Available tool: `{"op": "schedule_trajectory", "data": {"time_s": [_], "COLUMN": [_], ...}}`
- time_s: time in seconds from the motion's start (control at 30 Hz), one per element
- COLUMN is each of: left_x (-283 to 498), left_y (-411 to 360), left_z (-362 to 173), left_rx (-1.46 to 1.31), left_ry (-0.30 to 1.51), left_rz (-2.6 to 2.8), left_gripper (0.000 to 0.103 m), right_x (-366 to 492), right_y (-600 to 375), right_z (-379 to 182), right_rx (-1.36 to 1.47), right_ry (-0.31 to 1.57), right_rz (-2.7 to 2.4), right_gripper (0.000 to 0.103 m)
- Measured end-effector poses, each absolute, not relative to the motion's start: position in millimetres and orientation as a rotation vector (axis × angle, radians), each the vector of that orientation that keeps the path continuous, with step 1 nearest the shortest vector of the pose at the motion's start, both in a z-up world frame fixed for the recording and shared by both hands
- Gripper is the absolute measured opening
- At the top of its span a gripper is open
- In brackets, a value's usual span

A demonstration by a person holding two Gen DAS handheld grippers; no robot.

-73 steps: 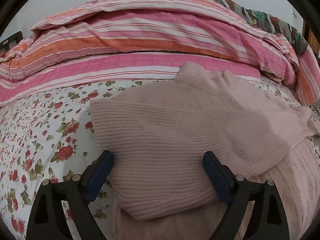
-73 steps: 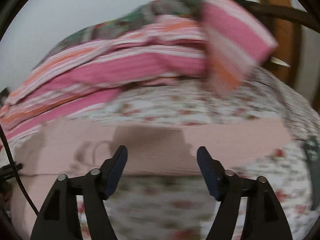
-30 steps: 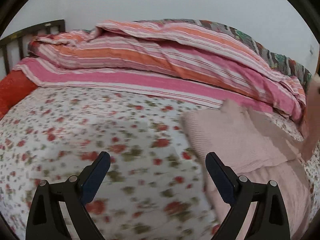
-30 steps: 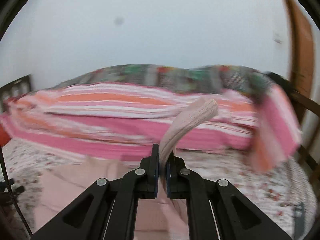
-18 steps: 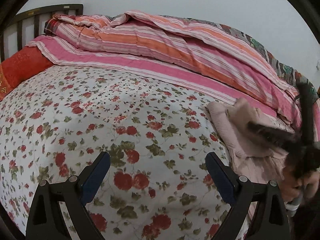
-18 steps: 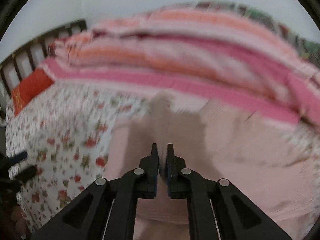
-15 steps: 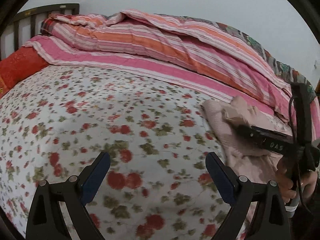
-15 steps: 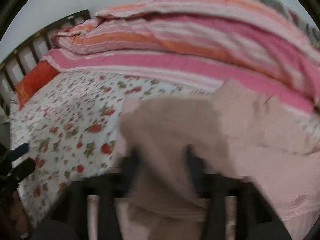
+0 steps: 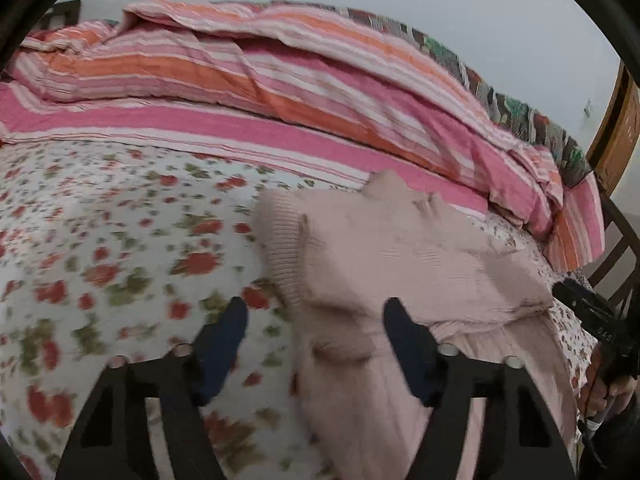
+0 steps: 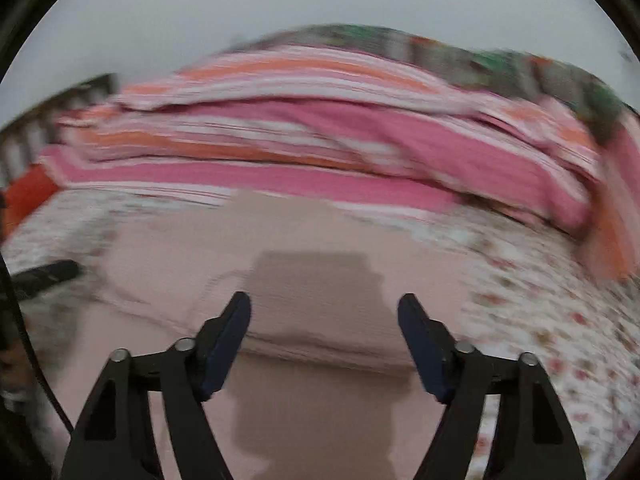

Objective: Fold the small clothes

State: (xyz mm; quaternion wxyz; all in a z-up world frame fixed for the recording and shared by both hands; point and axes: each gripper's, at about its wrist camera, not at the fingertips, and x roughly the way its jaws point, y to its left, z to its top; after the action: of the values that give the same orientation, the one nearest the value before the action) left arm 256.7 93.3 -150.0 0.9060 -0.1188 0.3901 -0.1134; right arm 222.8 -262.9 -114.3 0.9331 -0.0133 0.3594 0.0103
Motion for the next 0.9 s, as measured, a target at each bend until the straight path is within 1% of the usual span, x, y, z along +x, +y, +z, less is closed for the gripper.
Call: {"op": "schedule_trajectory", "data": {"time_s": [0.03,0.07,0.1,0.17,0.2,0.27,0.3,0.33,0.47,0.57,0.7,0.73,0.77,0.83,0.9], "left_x": [259,263,266,272,274,275,275,270,246,244,246,246,249,256,266], "left_y": [90,89,88,88,88,87,87,87,88,86,87,86,82,72,62], "left_z": [-152,-156,-158,-162,-163,-161,-161,-157,-148,-158,-153,-148,-144,-141,-146], "left_rx": [-0.249,-0.268,-0.294,-0.346,-0.348,-0.352,-0.357,-0.36,-0.349,-0.312,-0.309,-0.29,-0.259,-0.212,-0.153], "left_ry": [0.814,0.826,0.835,0.844,0.839,0.833,0.835,0.828,0.788,0.821,0.803,0.783,0.765,0.759,0.759], "left_rz": [-0.232,-0.229,-0.229,-0.217,-0.2,-0.165,-0.165,-0.165,-0.179,-0.152,-0.128,-0.124,-0.12,-0.127,-0.128], "left_gripper": [0.056,0.049,0.046,0.035,0.031,0.013,0.011,0.005,0.006,0.006,0.014,0.02,0.03,0.041,0.042], "right_x": [225,225,224,223,222,220,221,222,233,244,260,262,263,267,271], "right_y": [-280,-292,-304,-315,-318,-322,-322,-322,-317,-316,-322,-324,-327,-329,-332], "right_z": [-120,-125,-130,-137,-140,-142,-141,-139,-135,-140,-156,-158,-161,-170,-177], "right_rx": [0.007,0.034,0.058,0.082,0.091,0.115,0.128,0.134,0.135,0.13,0.142,0.156,0.162,0.166,0.188], "right_ry": [0.764,0.787,0.806,0.808,0.806,0.804,0.796,0.786,0.762,0.766,0.841,0.843,0.841,0.851,0.875], "right_rz": [-0.002,-0.017,-0.023,-0.026,-0.022,-0.004,0.004,0.009,0.023,0.018,-0.016,-0.013,-0.021,-0.035,-0.03], "right_gripper": [0.056,0.053,0.053,0.053,0.053,0.053,0.053,0.053,0.053,0.053,0.054,0.058,0.065,0.072,0.072]}}
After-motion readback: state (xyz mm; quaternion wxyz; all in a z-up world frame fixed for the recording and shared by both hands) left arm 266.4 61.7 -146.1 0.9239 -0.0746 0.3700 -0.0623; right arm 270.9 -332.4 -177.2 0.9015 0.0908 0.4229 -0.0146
